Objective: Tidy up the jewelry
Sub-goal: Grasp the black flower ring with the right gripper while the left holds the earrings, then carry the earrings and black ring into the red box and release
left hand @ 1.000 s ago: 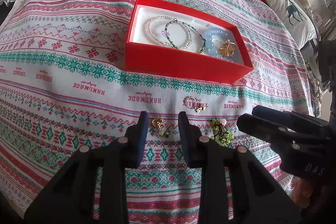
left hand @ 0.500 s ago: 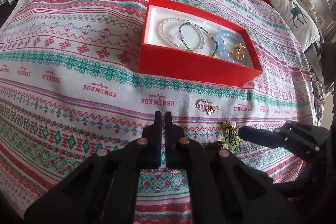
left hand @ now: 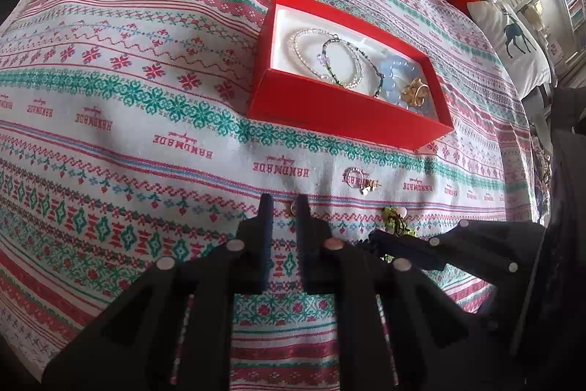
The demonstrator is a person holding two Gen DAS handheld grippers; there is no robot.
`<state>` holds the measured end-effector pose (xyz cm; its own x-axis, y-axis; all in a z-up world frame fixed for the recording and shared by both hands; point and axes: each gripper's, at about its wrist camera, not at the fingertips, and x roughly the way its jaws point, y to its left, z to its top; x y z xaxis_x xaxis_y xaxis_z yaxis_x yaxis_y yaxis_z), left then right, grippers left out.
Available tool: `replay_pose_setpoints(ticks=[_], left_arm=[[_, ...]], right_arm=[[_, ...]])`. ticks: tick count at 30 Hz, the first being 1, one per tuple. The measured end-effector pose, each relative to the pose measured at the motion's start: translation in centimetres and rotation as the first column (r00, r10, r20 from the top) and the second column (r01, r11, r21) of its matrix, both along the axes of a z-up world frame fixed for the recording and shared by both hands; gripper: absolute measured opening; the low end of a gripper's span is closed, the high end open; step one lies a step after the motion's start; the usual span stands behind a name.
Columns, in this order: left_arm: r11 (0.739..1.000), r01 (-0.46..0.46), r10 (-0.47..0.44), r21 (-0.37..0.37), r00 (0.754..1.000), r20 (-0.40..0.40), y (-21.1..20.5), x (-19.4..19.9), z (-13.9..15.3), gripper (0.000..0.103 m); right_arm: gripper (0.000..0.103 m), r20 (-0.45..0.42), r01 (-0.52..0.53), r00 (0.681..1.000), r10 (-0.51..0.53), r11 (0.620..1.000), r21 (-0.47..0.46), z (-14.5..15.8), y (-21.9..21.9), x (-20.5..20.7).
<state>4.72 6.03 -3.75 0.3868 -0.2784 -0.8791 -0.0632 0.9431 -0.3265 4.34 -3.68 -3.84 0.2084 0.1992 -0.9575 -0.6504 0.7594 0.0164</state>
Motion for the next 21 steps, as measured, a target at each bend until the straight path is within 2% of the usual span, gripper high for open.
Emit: replay_pose_setpoints(ticks=[1, 5, 11, 12, 13, 14, 15, 21], left_arm=[[1.0, -0.002, 0.002, 0.004, 1.0, -0.002, -0.3, 0.1, -0.1, 0.026], [1.0, 0.002, -0.002, 0.008, 1.0, -0.003, -0.8, 0.5, -0.5, 0.026], [0.999, 0.011, -0.011, 0.053, 1.0, 0.0, -2.0, 1.2, -1.0, 0.026], [0.998, 0.014, -0.014, 0.059, 1.0, -0.001, -2.2, 1.2, -1.1, 0.022], [0.998, 0.014, -0.014, 0.066, 1.0, -0.001, -2.3, 1.2, -1.2, 0.012], [0.997, 0.015, -0.015, 0.074, 1.0, -0.001, -2.5, 1.3, -1.3, 0.007], [0.996, 0.012, -0.012, 0.086, 1.0, 0.0, -2.6, 1.3, -1.3, 0.005], [0.997, -0.004, 0.003, 0.082, 1.0, 0.017, -2.3, 1.2, -0.6, 0.002]], right_arm=[[0.014, 0.003, 0.008, 1.0, -0.008, 1.0, 0.01, 0.4, -0.1, 0.0], [0.014, 0.005, 0.08, 0.997, -0.08, 0.995, 0.053, 1.5, -1.5, 1.1], [0.014, -0.001, 0.175, 0.985, -0.175, 0.982, 0.076, 2.1, -3.7, 2.7], [0.014, 0.0, 0.181, 0.983, -0.181, 0.981, 0.074, 2.1, -3.8, 2.7], [0.014, 0.002, 0.183, 0.983, -0.184, 0.98, 0.075, 2.2, -3.7, 2.9], [0.014, 0.003, 0.185, 0.983, -0.185, 0.98, 0.079, 2.2, -3.6, 2.9], [0.014, 0.005, 0.186, 0.982, -0.187, 0.979, 0.086, 2.3, -4.0, 3.0], [0.014, 0.01, 0.2, 0.979, -0.203, 0.973, 0.118, 3.3, -4.4, 3.0]])
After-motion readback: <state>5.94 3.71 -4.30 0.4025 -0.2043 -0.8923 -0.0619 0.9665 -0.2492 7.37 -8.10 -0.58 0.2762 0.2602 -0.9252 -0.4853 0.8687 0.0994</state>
